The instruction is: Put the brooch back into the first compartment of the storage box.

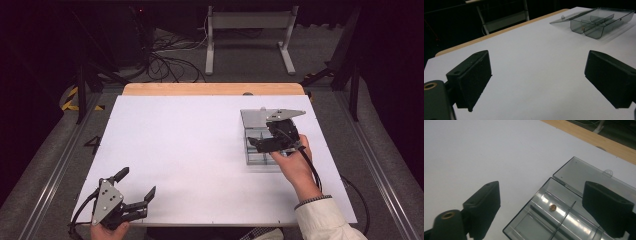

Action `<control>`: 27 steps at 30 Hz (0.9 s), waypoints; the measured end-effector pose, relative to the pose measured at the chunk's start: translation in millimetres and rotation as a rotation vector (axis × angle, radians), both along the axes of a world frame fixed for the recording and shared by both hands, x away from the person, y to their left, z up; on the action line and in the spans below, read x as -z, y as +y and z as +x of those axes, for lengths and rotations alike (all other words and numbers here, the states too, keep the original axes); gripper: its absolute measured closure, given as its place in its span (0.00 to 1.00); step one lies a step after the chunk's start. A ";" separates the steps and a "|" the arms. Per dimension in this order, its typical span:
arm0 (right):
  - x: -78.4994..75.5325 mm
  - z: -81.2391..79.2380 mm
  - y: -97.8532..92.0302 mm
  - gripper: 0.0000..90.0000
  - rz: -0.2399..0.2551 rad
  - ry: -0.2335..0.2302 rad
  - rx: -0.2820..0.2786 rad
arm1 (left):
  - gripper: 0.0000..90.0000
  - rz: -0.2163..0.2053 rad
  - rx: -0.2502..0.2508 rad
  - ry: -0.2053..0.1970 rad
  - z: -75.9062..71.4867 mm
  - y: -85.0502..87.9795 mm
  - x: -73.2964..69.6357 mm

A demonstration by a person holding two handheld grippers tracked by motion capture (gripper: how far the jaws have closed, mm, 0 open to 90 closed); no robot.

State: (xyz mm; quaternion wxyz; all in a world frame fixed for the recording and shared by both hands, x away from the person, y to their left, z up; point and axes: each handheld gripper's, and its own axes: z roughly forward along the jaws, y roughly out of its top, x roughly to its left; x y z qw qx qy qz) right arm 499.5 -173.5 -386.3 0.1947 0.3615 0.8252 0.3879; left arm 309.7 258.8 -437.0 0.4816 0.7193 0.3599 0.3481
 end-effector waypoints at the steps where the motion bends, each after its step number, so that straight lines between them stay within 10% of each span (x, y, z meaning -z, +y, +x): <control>1: -1.0 -1.9 -0.4 0.14 0.001 -0.008 -0.003 | 0.08 -0.001 0.000 0.000 -0.1 0.0 0.0; 27: -7.7 -67.4 -27.7 0.05 0.136 -0.146 -0.127 | 0.08 -0.004 0.006 0.001 -0.7 -0.4 -0.2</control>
